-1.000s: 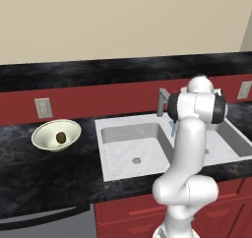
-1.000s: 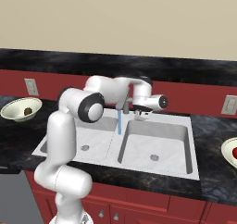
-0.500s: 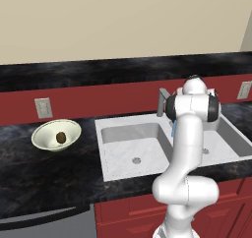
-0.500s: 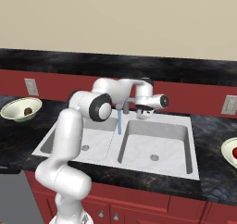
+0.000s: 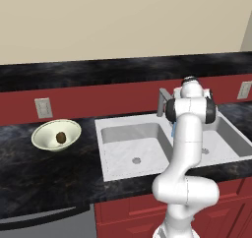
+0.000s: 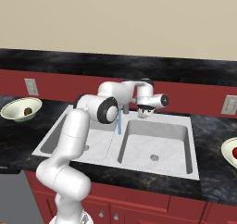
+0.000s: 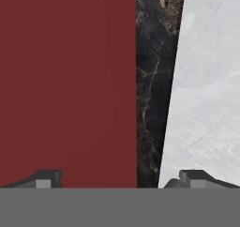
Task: Pick the tomatos from the sink and place them in one bowl. Place the kiwi in the other bowl. Then turn off the sink faucet.
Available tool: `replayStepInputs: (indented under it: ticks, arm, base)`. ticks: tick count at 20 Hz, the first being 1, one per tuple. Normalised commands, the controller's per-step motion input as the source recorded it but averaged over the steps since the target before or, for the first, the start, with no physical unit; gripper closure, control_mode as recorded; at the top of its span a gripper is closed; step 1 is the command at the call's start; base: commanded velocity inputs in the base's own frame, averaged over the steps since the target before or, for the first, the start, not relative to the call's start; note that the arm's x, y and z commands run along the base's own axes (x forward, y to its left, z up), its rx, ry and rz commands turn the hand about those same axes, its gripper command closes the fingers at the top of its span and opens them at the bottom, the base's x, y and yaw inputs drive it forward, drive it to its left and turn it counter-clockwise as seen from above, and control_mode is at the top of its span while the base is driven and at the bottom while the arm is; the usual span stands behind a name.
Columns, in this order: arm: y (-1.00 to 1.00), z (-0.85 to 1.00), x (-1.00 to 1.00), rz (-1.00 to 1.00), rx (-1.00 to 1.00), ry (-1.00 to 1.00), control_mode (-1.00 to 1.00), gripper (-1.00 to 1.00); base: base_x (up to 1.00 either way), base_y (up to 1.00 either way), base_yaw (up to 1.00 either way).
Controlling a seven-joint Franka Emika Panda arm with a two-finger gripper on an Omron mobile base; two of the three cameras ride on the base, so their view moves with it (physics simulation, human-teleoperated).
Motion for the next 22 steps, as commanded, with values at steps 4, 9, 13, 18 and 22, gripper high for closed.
replayStepInputs:
  ticks: [4, 9, 13, 18, 22]
  arm:
    - [0.50, -0.03, 0.04, 0.00, 0.00, -0.02, -1.00, -1.00]
    - [0.72, 0.00, 0.02, 0.00, -0.03, -0.04, -1.00, -1.00]
    - [0.79, 0.00, 0.00, 0.00, -0.08, -0.10, -1.00, -1.00]
    - [0.88, 0.06, -0.18, 0.00, -0.18, -0.25, -1.00, -1.00]
    - [1.00, 0.21, -0.38, 0.07, -0.31, -0.31, -1.00, -1.00]
  base:
    - [0.00, 0.00, 0.00]
    - [0.00, 0.00, 0.00]
    - [0.00, 0.00, 0.00]
    - [0.00, 0.00, 0.00]
    - [0.00, 0.00, 0.00]
